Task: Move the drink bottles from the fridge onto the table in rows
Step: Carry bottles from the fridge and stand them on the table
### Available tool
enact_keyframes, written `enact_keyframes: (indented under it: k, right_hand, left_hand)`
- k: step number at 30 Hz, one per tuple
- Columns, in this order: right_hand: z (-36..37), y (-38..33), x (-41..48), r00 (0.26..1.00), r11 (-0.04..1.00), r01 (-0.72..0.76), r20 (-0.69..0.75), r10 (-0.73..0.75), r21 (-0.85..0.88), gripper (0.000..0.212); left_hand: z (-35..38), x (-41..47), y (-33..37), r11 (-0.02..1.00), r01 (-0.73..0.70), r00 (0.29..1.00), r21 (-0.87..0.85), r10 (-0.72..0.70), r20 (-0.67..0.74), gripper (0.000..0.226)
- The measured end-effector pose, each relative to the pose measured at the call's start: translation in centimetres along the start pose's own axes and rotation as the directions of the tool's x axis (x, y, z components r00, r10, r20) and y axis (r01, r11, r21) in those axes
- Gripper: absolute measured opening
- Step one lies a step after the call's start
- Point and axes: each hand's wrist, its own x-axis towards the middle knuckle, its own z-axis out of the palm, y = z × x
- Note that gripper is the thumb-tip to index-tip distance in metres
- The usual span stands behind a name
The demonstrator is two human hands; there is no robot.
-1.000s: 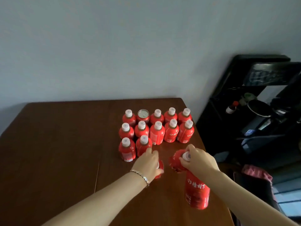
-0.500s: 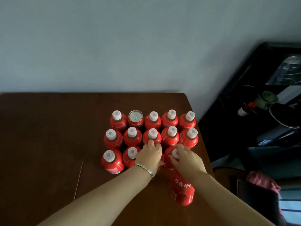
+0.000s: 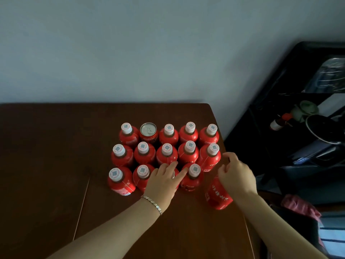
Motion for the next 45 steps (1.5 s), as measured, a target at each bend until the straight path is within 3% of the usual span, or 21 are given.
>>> enact_keyframes:
  k: [5,9,12,15,17,25,31,34,35,37,39,42,45]
  right_hand:
    - [1.5,-0.7,1.3,0.999,0.994,-0.049,-0.007,0.05,0.097,0.032]
    - [2.2,0.6,0.3,0.978,0.885,-0.208,0.114,0.176,0.416,0.03]
    - [1.8,2.6,-1.3,0.983,0.857,-0.161,0.16,0.093,0.489,0.044]
    - [2.2,3.7,-2.4,0.93,0.917,-0.186,0.364,0.048,0.354,0.085]
    - [3.0,3.7,-3.1,0.888,0.908,-0.254,0.451,0.083,0.333,0.1]
    - [5.7,1.9,-3.0,0.909,0.834,-0.393,0.303,0.287,0.388,0.087]
    - [4.8,1.4,-2.4,0.866,0.848,-0.43,0.407,0.29,0.31,0.087]
    - [2.8,1.6,-2.3,0.78,0.913,-0.391,0.567,0.264,0.114,0.103]
    - [2.0,1.7,-2.5,0.72,0.934,-0.356,0.634,0.283,-0.012,0.103]
    - [0.6,1.8,-3.5,0.603,0.943,-0.246,0.727,0.328,-0.222,0.08]
    - [-0.4,1.8,-5.0,0.559,0.942,-0.199,0.759,0.334,-0.269,0.051]
    - [-2.1,1.5,-7.3,0.665,0.958,-0.139,0.693,0.279,-0.252,0.042]
    - [-4.6,1.2,-10.1,0.726,0.953,-0.147,0.626,0.286,-0.265,0.041]
  left_hand:
    - [-0.1,-0.1,0.3,0.999,0.05,0.999,0.019,-0.05,-0.008,0.074]
    - [-0.1,0.2,0.2,0.997,0.079,0.997,0.005,-0.079,0.008,0.07]
    - [0.1,0.2,0.3,0.996,0.091,0.996,-0.006,-0.091,-0.006,0.071]
    - [0.1,0.2,0.3,0.996,0.084,0.996,0.001,-0.084,-0.001,0.071]
    - [0.2,0.2,0.3,0.996,0.084,0.996,0.002,-0.084,0.003,0.072]
    - [0.4,0.2,0.5,0.995,0.103,0.994,0.007,-0.102,-0.026,0.066]
    - [0.0,0.3,0.3,0.996,0.075,0.997,0.041,-0.076,0.025,0.066]
    - [-0.7,0.4,0.3,0.995,0.057,0.995,0.083,-0.064,0.079,0.063]
    - [-0.9,0.4,0.4,0.992,0.068,0.991,0.107,-0.079,0.107,0.065]
    - [-1.6,0.1,0.9,0.986,0.088,0.981,0.143,-0.111,0.159,0.075]
    - [-2.9,-0.5,1.6,0.988,0.081,0.985,0.13,-0.099,0.143,0.078]
    - [-5.9,-1.7,3.0,0.999,0.004,1.0,0.054,-0.003,-0.02,0.061]
    - [-9.0,-3.1,4.7,0.997,-0.043,0.998,-0.062,0.046,0.05,0.032]
